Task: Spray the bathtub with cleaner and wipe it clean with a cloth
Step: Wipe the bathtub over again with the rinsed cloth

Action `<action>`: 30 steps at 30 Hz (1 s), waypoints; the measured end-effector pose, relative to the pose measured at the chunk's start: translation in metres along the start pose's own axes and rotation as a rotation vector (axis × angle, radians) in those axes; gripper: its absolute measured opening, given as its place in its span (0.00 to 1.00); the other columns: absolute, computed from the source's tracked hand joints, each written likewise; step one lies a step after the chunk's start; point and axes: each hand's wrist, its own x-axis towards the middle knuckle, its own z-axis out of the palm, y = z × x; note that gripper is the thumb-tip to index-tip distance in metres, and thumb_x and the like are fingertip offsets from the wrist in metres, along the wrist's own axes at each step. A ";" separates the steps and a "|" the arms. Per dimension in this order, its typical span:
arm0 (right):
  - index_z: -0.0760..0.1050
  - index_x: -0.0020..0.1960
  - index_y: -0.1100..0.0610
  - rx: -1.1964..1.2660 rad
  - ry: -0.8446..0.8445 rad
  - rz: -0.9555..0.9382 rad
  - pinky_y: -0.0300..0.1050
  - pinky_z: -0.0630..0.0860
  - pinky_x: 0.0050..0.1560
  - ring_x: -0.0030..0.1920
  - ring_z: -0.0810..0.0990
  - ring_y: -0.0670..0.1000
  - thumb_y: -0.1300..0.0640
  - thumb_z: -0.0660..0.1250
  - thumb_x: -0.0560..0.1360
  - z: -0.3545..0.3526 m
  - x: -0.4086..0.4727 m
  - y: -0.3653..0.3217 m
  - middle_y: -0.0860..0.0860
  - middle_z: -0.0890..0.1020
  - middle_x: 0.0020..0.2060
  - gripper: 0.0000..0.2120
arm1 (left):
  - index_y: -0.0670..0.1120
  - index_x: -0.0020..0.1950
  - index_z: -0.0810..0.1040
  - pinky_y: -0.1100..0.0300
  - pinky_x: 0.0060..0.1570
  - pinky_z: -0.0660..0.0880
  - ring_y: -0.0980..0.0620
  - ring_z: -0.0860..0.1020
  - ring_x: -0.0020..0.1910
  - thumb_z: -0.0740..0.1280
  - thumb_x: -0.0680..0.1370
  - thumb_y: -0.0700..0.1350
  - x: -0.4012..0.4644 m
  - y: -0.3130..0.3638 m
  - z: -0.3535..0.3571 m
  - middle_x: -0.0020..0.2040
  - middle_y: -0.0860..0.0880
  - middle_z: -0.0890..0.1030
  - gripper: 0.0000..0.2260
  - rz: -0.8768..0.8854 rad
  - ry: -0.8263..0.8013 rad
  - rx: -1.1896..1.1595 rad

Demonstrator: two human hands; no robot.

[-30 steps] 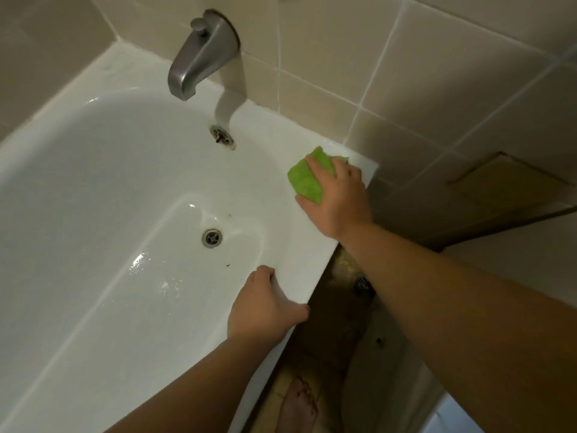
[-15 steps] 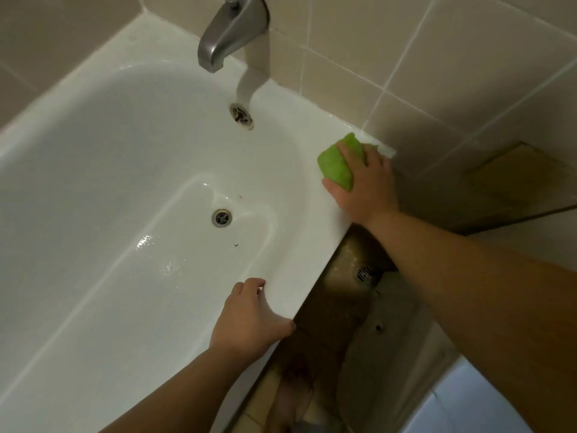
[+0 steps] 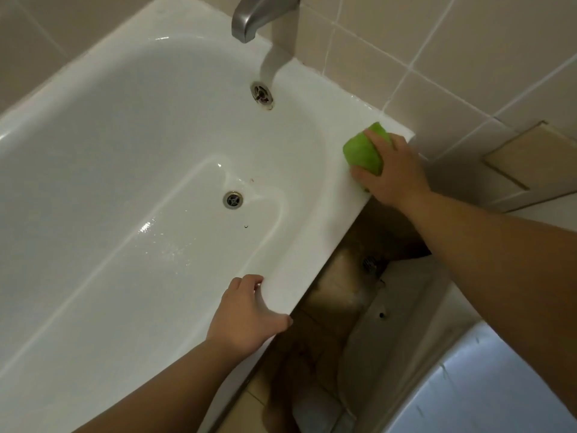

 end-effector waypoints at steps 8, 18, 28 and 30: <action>0.61 0.79 0.44 -0.090 -0.084 -0.224 0.65 0.62 0.75 0.75 0.63 0.65 0.32 0.60 0.76 0.053 -0.120 -0.106 0.58 0.65 0.75 0.35 | 0.50 0.76 0.67 0.56 0.64 0.74 0.52 0.72 0.65 0.79 0.65 0.60 -0.028 -0.024 -0.006 0.66 0.53 0.71 0.43 -0.001 0.003 -0.003; 0.62 0.80 0.44 -0.073 -0.214 -0.488 0.59 0.63 0.76 0.74 0.66 0.62 0.32 0.63 0.76 0.057 -0.157 -0.106 0.58 0.68 0.76 0.37 | 0.51 0.76 0.67 0.58 0.63 0.74 0.53 0.72 0.65 0.78 0.66 0.59 -0.081 -0.087 -0.010 0.68 0.54 0.70 0.42 -0.030 0.015 0.034; 0.69 0.76 0.46 -0.047 -0.092 -0.340 0.64 0.66 0.72 0.72 0.66 0.66 0.35 0.66 0.75 0.114 -0.276 -0.220 0.58 0.69 0.73 0.33 | 0.53 0.75 0.66 0.57 0.63 0.74 0.54 0.71 0.62 0.76 0.64 0.64 -0.151 -0.163 -0.013 0.64 0.56 0.70 0.43 -0.130 0.033 -0.023; 0.67 0.77 0.44 -0.047 -0.184 -0.498 0.63 0.65 0.72 0.73 0.65 0.65 0.35 0.65 0.75 0.125 -0.323 -0.250 0.56 0.68 0.74 0.33 | 0.52 0.73 0.69 0.57 0.60 0.74 0.54 0.72 0.60 0.75 0.62 0.64 -0.164 -0.180 -0.014 0.61 0.56 0.71 0.42 -0.148 0.047 -0.032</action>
